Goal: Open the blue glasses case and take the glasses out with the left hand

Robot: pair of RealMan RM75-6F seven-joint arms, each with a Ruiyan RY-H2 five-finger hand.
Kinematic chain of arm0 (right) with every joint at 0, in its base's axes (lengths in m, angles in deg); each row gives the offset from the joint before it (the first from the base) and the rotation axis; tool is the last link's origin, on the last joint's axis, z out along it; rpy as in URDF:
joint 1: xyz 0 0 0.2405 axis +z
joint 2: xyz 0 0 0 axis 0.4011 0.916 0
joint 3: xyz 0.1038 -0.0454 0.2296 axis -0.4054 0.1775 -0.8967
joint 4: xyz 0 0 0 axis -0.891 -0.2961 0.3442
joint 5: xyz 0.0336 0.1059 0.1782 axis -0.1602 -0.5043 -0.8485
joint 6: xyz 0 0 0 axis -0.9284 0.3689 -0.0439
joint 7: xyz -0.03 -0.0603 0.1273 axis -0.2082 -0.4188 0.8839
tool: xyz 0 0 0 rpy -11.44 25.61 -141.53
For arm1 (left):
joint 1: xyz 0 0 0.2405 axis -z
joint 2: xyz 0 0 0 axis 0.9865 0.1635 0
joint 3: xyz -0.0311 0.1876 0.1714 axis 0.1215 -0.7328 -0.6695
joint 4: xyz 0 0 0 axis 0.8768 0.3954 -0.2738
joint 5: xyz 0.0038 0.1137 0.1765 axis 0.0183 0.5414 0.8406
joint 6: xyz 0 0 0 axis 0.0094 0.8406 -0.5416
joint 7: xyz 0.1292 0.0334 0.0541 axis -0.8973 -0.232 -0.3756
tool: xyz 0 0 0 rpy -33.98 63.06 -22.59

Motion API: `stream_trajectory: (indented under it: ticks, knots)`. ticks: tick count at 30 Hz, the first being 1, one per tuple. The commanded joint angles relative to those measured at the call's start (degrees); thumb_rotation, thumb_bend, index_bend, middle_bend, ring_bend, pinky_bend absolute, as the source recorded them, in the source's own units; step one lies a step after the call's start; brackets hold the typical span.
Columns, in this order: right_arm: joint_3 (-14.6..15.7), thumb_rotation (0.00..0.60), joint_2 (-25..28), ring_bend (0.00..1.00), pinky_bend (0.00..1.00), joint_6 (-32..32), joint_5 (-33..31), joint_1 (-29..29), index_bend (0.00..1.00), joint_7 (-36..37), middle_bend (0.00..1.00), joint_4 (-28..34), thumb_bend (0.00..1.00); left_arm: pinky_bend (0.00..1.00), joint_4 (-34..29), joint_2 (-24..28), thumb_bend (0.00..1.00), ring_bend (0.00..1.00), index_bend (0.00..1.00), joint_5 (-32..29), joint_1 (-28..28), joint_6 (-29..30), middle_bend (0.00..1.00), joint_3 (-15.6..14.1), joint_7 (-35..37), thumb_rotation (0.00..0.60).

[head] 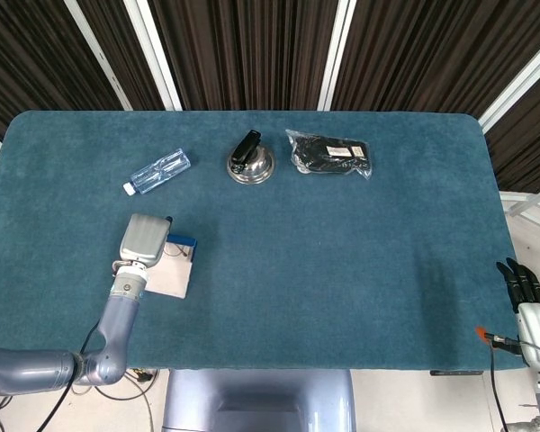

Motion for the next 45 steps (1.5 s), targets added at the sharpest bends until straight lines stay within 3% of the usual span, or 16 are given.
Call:
stream_trajectory:
  ticks: [1, 9, 21, 45]
  knots:
    - [0.0, 0.600, 0.0, 0.00, 0.21, 0.0, 0.0, 0.0, 0.00, -0.1, 0.00, 0.0, 0.19, 1.00, 1.5, -0.6, 0.42, 0.99, 0.55, 1.2, -0.6, -0.1, 0.91, -0.3, 0.2, 0.600]
    - [0.0, 0.600, 0.0, 0.00, 0.21, 0.0, 0.0, 0.0, 0.00, -0.1, 0.00, 0.0, 0.19, 1.00, 4.6, -1.6, 0.42, 0.99, 0.56, 5.6, -2.0, 0.3, 0.91, -1.5, 0.6, 0.600]
    - [0.0, 0.600, 0.0, 0.00, 0.21, 0.0, -0.1, 0.0, 0.00, -0.1, 0.00, 0.1, 0.19, 1.00, 5.9, -2.5, 0.42, 0.99, 0.56, 7.0, -4.2, -0.2, 0.92, -1.0, 1.0, 0.600]
    - [0.0, 0.600, 0.0, 0.00, 0.21, -0.1, 0.0, 0.0, 0.00, -0.3, 0.00, 0.1, 0.19, 1.00, 7.3, -2.0, 0.42, 0.99, 0.55, 7.0, -6.1, -1.5, 0.92, 2.5, 0.5, 0.600]
